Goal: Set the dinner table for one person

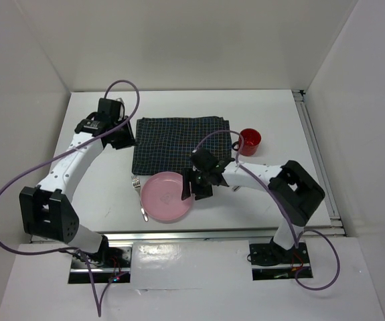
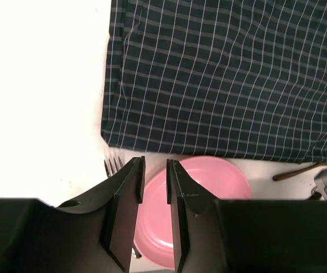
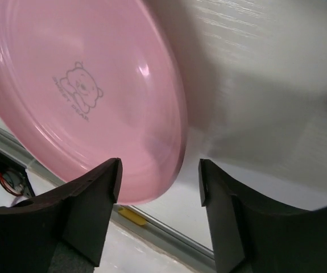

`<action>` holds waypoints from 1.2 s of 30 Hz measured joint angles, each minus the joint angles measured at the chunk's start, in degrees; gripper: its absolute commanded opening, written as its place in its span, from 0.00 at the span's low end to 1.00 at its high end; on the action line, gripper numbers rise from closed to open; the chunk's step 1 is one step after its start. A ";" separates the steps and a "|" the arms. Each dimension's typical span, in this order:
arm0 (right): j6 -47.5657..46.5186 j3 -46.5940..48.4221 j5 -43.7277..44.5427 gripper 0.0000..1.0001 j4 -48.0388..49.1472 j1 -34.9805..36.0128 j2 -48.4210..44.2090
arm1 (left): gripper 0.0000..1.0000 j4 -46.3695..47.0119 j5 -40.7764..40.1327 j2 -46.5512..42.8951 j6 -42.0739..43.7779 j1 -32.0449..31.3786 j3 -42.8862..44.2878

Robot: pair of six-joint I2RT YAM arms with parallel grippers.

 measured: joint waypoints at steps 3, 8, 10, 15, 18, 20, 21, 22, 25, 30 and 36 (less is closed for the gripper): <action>0.50 -0.20 -0.52 0.56 1.42 0.28 1.55 | 0.39 0.17 0.57 -1.27 -0.39 0.00 -2.75; 1.05 -0.20 -0.15 0.00 3.34 0.48 2.45 | 0.37 0.13 0.66 -1.31 -1.36 0.00 -3.98; 1.11 0.76 0.74 0.00 1.75 0.52 2.71 | 0.37 0.07 0.55 -1.31 -1.36 0.00 -3.98; 0.68 4.26 4.90 0.00 -4.72 1.18 1.31 | 0.38 -0.17 -0.48 -1.84 -1.31 0.00 -3.98; -0.20 6.32 6.84 0.00 -7.58 0.31 -1.51 | 0.38 -0.13 -1.31 -3.13 -1.38 0.00 -4.52; -0.76 8.90 7.65 0.00 -8.72 -1.51 -2.40 | 0.38 -0.02 -1.88 -4.42 -1.60 0.00 -5.68; -1.05 10.71 7.76 0.00 -8.85 -2.97 -2.38 | 0.38 0.02 -2.12 -5.22 -1.66 0.00 -6.67; -1.38 12.24 7.78 0.00 -8.76 -4.61 -2.01 | 0.38 0.02 -2.29 -5.84 -1.75 0.00 -7.61; -1.95 19.06 8.70 0.00 -8.90 -10.16 1.33 | 0.38 -0.22 -2.56 -7.21 -2.01 0.28 -10.34; -3.17 32.24 9.73 0.00 -9.27 -16.92 12.66 | 0.39 -0.76 -2.67 -7.34 -2.03 1.53 -11.04; -3.96 41.92 10.25 0.00 -10.86 -19.56 24.96 | 0.39 0.02 -1.25 -7.96 -2.25 2.21 -14.67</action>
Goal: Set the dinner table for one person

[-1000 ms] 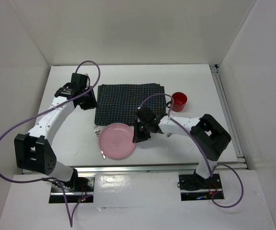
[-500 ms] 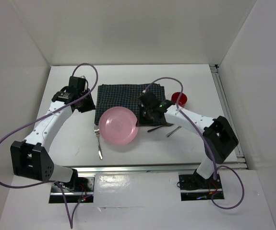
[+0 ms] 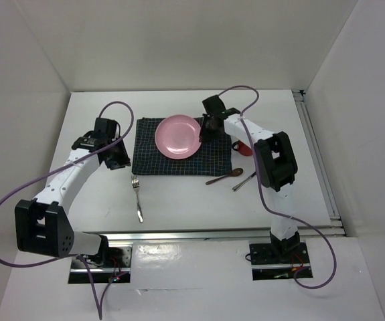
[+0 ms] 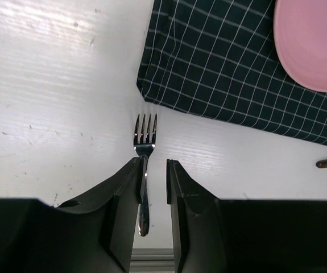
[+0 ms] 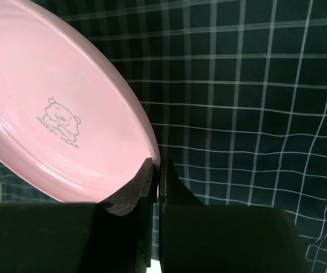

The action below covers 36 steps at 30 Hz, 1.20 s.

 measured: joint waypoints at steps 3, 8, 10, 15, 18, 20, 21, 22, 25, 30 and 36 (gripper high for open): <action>-0.04 -0.22 0.00 0.00 -1.33 -0.37 2.21 | 0.41 -0.09 1.22 -0.13 -0.55 0.00 -1.81; 1.49 -2.97 -1.31 0.53 -0.79 -1.25 2.23 | 0.57 0.63 2.82 -1.16 -1.70 -0.26 -5.20; 1.99 -4.04 -1.77 0.75 -0.68 -1.55 2.23 | 0.62 1.16 3.04 -1.73 -2.45 -0.74 -6.93; 1.03 -4.42 -2.71 0.80 -0.83 -1.68 0.79 | 0.53 2.58 3.10 -2.29 -5.81 -3.41 -11.17; 0.79 -4.74 -2.73 0.80 -0.79 -1.68 -2.82 | 0.45 4.50 3.15 -2.36 -8.20 -4.72 -14.49; 0.66 -6.19 -2.60 0.80 -0.39 -1.68 -6.62 | 0.45 5.90 3.17 -2.36 -9.66 -5.22 -16.87; 0.61 -7.23 -2.54 0.80 -0.37 -1.68 -9.16 | 0.45 6.58 3.15 -2.36 -10.14 -5.35 -18.05; 0.52 -8.15 -2.45 0.80 -0.24 -1.77 -11.28 | 0.45 7.28 3.17 -2.36 -11.15 -5.53 -19.37; 0.48 -10.95 -2.38 0.80 0.11 -2.03 -17.77 | 0.45 8.70 3.17 -2.21 -12.72 -5.86 -22.40; 0.48 -13.11 -2.10 0.80 0.44 -2.16 -22.62 | 0.40 12.07 3.13 0.09 -14.40 -6.29 -24.04; 0.46 -14.80 -1.16 0.80 0.20 -2.16 -23.17 | 0.00 14.56 3.39 2.62 -15.80 -6.34 -23.37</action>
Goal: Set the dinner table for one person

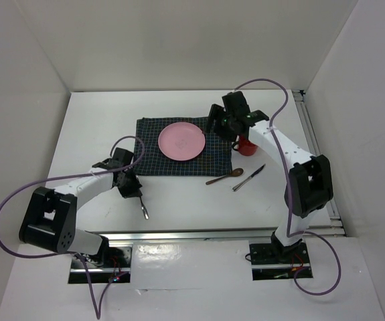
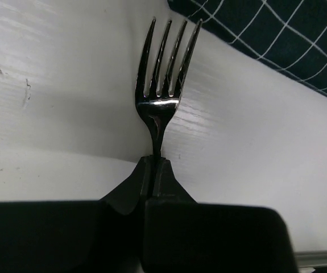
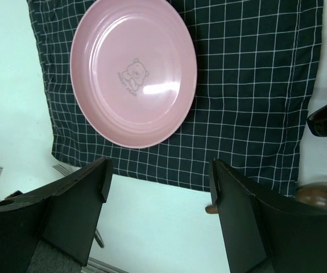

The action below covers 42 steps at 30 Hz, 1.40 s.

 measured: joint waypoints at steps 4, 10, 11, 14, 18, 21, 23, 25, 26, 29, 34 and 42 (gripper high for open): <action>-0.85 -0.15 0.07 0.80 -0.20 -0.33 -0.46 | 0.00 -4.09 -1.92 1.99 0.57 -0.61 3.61; -3.10 -2.69 0.11 0.81 -0.74 -3.67 -4.66 | 0.00 -13.07 -5.68 0.74 5.53 -1.42 14.23; -3.45 -3.08 0.26 0.82 -0.96 -4.33 -5.53 | 0.00 -13.68 -5.66 0.74 7.23 -1.44 16.11; -4.66 -4.70 0.61 0.82 -1.55 -6.67 -8.46 | 0.00 -15.61 -5.84 4.37 11.10 -1.51 26.25; -5.86 -6.34 1.14 0.82 -3.10 -9.22 -12.57 | 0.00 -15.52 -6.71 16.83 15.61 -1.55 40.02; -6.86 -7.74 1.60 0.82 -4.28 -11.19 -15.82 | 0.00 -16.09 -6.88 27.30 18.34 -1.55 47.54; -7.61 -8.83 1.75 0.82 -5.27 -12.50 -18.05 | 0.00 -17.46 -7.10 34.49 19.69 -1.55 52.59; -8.48 -9.77 1.81 0.82 -6.43 -14.19 -20.35 | 0.00 -18.14 -7.52 39.82 20.15 -1.57 56.15; -8.98 -10.12 1.97 0.82 -6.78 -14.91 -21.20 | 0.00 -18.78 -7.67 41.92 20.39 -1.55 57.64; -10.08 -11.41 2.32 0.82 -7.72 -17.29 -23.85 | 0.00 -21.27 -7.93 45.11 21.35 -1.55 61.20; -11.56 -13.31 2.43 0.82 -8.57 -19.56 -24.85 | 0.00 -22.23 -8.07 46.21 21.51 -1.55 65.96; -12.26 -14.05 2.38 0.82 -9.22 -20.09 -24.85 | 0.00 -24.22 -8.02 47.17 21.53 -1.57 67.43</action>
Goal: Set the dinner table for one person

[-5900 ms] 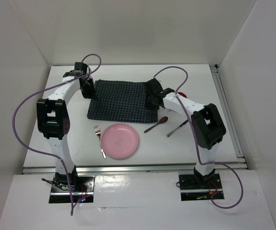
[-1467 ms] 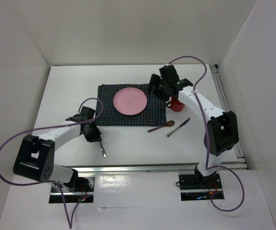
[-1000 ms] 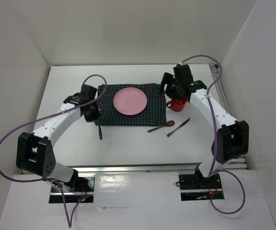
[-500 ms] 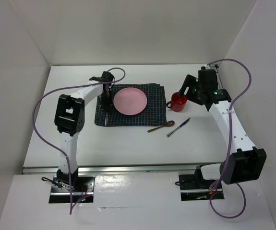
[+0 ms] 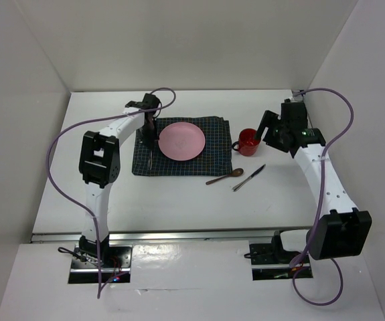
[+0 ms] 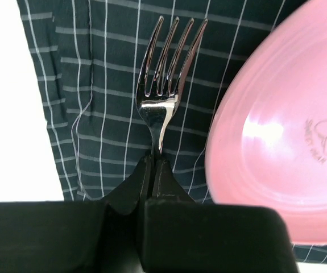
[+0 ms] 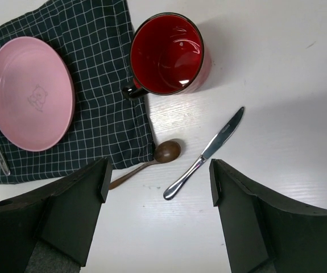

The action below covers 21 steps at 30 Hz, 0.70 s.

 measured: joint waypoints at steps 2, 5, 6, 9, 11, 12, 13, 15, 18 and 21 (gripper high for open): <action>-0.11 -0.39 -0.02 0.82 -0.09 0.00 0.00 | 0.00 -0.13 0.00 0.98 0.00 0.02 1.33; 0.39 -1.60 -0.63 0.87 0.13 -0.22 -0.07 | 0.17 0.07 0.00 1.66 -0.02 0.02 1.64; 0.83 -2.25 -0.85 0.87 0.24 -0.39 -0.07 | 0.24 0.11 -0.02 1.81 0.00 0.02 1.64; 2.27 -4.70 -1.97 0.87 0.48 -1.25 0.02 | 0.57 0.09 -0.02 2.16 0.35 0.02 1.64; 3.34 -5.31 -2.60 0.87 0.61 -1.95 0.50 | 0.66 0.11 -0.02 2.16 0.24 0.02 1.64; 3.93 -5.38 -2.84 0.86 1.03 -2.38 1.25 | 0.69 0.15 -0.07 2.14 0.02 0.02 1.64; 4.37 -5.38 -3.08 0.86 1.62 -2.60 2.12 | 0.69 0.15 -0.07 2.14 0.11 0.02 1.64; 5.38 -5.31 -3.61 0.85 3.19 -2.95 4.92 | 0.69 0.07 -0.09 1.92 0.09 0.02 1.64; 6.71 -4.50 -4.07 0.82 5.22 -3.04 10.51 | 0.69 -0.83 -0.04 -0.39 -0.24 0.02 1.31; 8.37 -2.91 -4.15 0.79 7.52 -3.04 16.24 | 0.69 0.46 -0.07 -8.39 -0.48 -0.22 -3.74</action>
